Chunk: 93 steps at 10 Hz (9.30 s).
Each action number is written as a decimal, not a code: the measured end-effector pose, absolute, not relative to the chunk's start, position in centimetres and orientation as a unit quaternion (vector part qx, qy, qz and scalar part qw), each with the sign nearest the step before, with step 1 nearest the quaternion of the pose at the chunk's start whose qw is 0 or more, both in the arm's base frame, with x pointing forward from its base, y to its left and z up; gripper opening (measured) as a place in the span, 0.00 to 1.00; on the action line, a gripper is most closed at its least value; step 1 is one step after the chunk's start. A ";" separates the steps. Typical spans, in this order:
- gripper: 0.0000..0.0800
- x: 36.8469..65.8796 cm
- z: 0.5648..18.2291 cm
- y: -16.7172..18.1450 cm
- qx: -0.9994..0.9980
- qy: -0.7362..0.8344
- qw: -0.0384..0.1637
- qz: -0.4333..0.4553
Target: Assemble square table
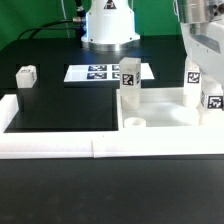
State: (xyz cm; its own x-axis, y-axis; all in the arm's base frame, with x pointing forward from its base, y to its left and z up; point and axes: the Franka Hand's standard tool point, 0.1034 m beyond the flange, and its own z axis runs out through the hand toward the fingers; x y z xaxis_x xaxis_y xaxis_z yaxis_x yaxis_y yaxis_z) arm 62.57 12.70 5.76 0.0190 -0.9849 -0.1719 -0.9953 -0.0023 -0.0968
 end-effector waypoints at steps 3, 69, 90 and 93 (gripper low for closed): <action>0.81 62.6 5.8 12.7 -0.712 0.695 0.095 0.027; 0.81 62.5 7.8 12.1 -0.557 0.824 0.097 0.035; 0.81 57.4 11.1 6.1 -0.863 0.493 0.106 -0.038; 0.81 53.9 11.3 2.7 -0.938 0.328 0.090 -0.062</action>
Offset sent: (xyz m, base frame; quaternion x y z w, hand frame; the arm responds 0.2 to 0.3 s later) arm 0.0000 0.0000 0.0000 0.0000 0.0000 -0.0650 0.9979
